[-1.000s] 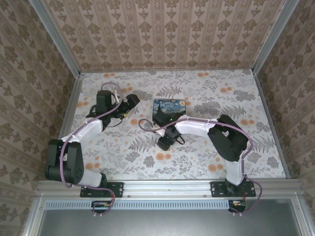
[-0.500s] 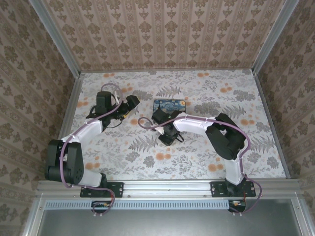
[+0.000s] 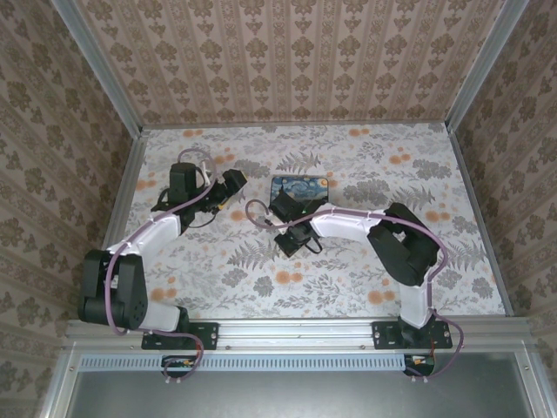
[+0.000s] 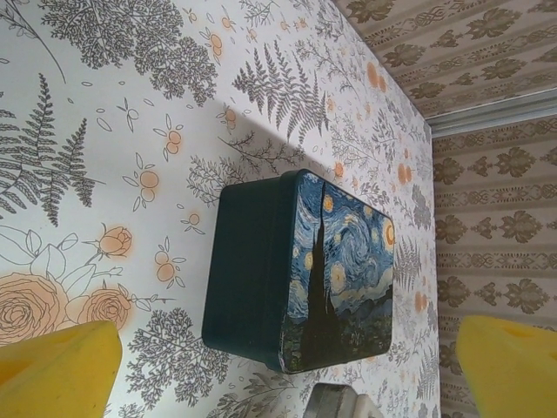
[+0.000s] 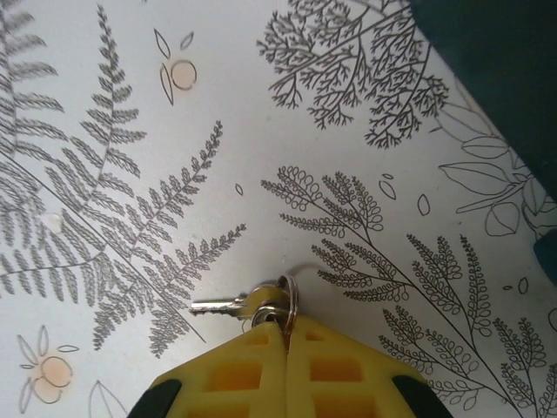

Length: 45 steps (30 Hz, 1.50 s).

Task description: Unlock the padlock with the key

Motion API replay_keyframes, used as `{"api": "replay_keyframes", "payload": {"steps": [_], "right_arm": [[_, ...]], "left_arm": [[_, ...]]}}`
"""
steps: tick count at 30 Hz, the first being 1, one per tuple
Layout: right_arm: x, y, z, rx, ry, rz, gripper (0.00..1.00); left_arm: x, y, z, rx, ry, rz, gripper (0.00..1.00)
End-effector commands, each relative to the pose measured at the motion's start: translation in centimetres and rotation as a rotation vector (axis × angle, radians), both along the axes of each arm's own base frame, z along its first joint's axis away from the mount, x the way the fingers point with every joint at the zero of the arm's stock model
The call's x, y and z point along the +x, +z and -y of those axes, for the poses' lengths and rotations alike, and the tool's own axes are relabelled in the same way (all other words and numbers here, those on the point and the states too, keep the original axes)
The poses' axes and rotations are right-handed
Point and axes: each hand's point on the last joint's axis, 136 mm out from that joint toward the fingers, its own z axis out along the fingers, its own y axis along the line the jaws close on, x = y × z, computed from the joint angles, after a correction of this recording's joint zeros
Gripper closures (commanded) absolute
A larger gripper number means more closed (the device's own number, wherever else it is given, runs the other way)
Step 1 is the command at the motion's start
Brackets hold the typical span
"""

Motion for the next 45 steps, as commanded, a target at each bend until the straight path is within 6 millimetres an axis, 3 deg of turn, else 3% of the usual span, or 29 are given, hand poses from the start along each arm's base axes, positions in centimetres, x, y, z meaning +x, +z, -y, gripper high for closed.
{"api": "replay_keyframes", "payload": {"steps": [1,7,21,31,35,37,45], "right_arm": [[0.0,1.4,0.0,0.091,-0.079,-0.008,1.00],[0.1,3.9,0.4,0.166,-0.118,0.020,1.00],[0.4,7.0,1.0,0.256,-0.150,0.036,1.00],[2.0,13.3,1.8,0.402,-0.225,0.100,1.00],[2.9,15.7,2.0,0.447,-0.251,0.135,1.00],[3.3,16.7,2.1,0.468,-0.265,0.149,1.00],[4.6,19.8,1.6,0.541,-0.286,0.196,1.00]], "left_arm": [[-1.0,0.2,0.1,-0.004,-0.023,-0.003,0.00],[-1.3,0.1,1.0,-0.005,-0.043,-0.010,0.00],[-2.3,-0.9,4.2,-0.019,-0.101,-0.047,0.00],[-3.3,-0.4,8.2,-0.201,-0.094,-0.139,0.01],[-2.8,0.2,9.1,-0.306,-0.050,-0.194,0.04],[-3.5,0.5,10.7,-0.346,-0.070,-0.220,0.06],[-3.2,0.9,13.1,-0.502,-0.045,-0.292,0.12]]}}
